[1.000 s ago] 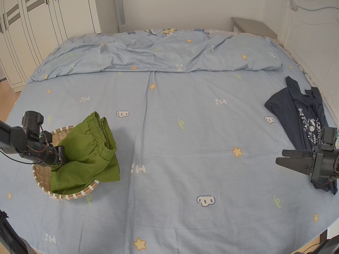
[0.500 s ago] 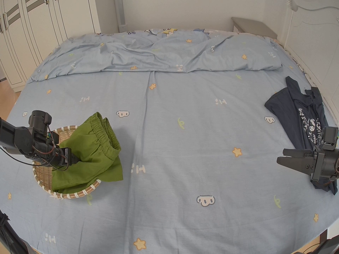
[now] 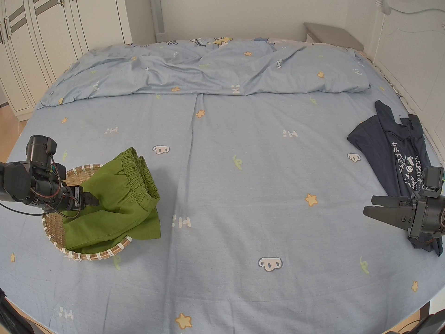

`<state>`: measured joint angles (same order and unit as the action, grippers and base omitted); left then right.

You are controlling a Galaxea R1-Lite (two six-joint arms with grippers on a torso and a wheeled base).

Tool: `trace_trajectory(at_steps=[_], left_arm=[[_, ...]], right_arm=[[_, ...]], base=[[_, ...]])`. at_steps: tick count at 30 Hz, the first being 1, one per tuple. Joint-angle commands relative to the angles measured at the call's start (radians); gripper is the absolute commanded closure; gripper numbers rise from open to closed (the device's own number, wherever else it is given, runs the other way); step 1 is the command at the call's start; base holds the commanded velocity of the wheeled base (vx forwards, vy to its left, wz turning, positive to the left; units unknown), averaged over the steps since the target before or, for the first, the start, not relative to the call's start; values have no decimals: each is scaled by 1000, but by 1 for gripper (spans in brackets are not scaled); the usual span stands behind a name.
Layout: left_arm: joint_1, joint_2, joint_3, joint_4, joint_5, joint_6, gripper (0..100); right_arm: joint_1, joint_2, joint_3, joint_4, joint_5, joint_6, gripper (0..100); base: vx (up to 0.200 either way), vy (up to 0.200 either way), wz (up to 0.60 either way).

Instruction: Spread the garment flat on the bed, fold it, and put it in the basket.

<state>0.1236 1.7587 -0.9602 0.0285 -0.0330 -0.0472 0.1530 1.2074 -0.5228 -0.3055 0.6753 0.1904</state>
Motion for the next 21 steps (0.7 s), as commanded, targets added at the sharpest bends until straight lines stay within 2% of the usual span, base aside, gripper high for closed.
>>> trace_trajectory(at_steps=[1,7,18,19,21], left_arm=[[-2,-77,14,-2,36,1,0],[-1,-130,20,1,81,4,0],[-2,-188,28,-1,82,6,0],[-15,-272,37,-1,82,6,0],[-30,-317,44,-4,84,4,0]], right_arm=[[0,1,1,-1,0,0,0],[0,1,1,-1,0,0,0],[0,0,1,-1,0,0,0],[3,-3,6,-1,1,-2,0],[3,-5,12,-6,1,-3,0]], base=[[0,0,0],[0,0,0],[0,0,0],[0,0,0],[0,0,0]])
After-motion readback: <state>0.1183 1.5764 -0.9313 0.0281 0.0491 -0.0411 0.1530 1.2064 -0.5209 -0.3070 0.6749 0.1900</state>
